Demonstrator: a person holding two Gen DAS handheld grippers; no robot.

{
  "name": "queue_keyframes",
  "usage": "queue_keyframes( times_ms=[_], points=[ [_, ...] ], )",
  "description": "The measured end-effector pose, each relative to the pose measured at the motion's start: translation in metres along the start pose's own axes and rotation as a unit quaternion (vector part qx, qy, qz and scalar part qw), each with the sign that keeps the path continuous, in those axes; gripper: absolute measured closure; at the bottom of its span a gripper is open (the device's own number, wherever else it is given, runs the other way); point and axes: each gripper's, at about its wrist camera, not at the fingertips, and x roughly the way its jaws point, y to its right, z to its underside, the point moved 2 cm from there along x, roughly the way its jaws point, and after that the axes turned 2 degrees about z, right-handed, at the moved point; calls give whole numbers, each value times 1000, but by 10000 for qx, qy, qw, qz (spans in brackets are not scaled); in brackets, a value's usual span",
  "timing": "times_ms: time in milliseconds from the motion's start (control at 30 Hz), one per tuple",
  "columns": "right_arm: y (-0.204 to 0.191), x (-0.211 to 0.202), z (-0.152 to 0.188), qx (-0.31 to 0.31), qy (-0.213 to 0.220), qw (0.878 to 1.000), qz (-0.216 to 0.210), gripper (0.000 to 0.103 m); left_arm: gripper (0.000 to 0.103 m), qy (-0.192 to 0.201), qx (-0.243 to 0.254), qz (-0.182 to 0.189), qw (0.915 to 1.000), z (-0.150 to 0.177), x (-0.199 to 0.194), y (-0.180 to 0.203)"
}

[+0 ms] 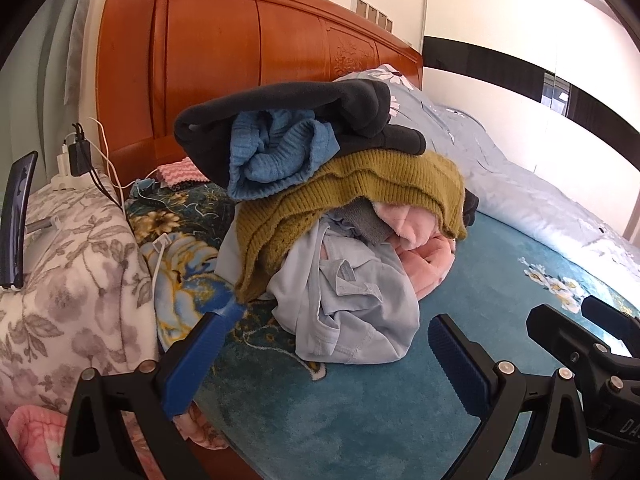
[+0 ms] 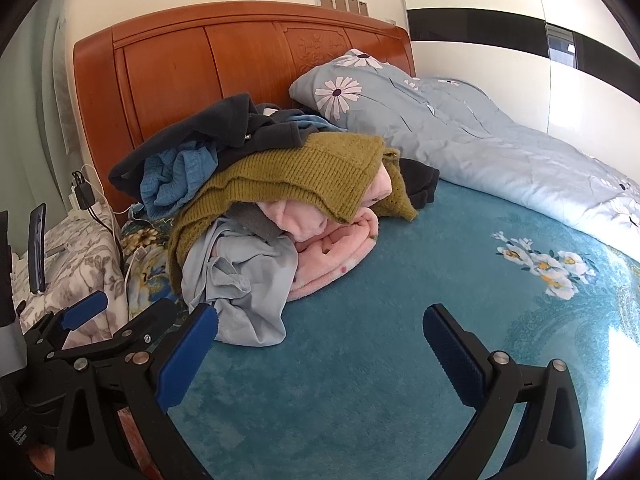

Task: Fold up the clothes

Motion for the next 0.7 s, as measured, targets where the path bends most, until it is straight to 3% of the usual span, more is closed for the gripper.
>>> queue_keyframes(
  times_ms=[267,700],
  points=[
    [-1,-3,0,102,-27,9999,-115,0,0,233,281,-134,9992,-9,-10,3],
    [-10,1,-7,141,-60,9988,-473,0,0,373,145,84,9992,-15,-6,-5]
  ],
)
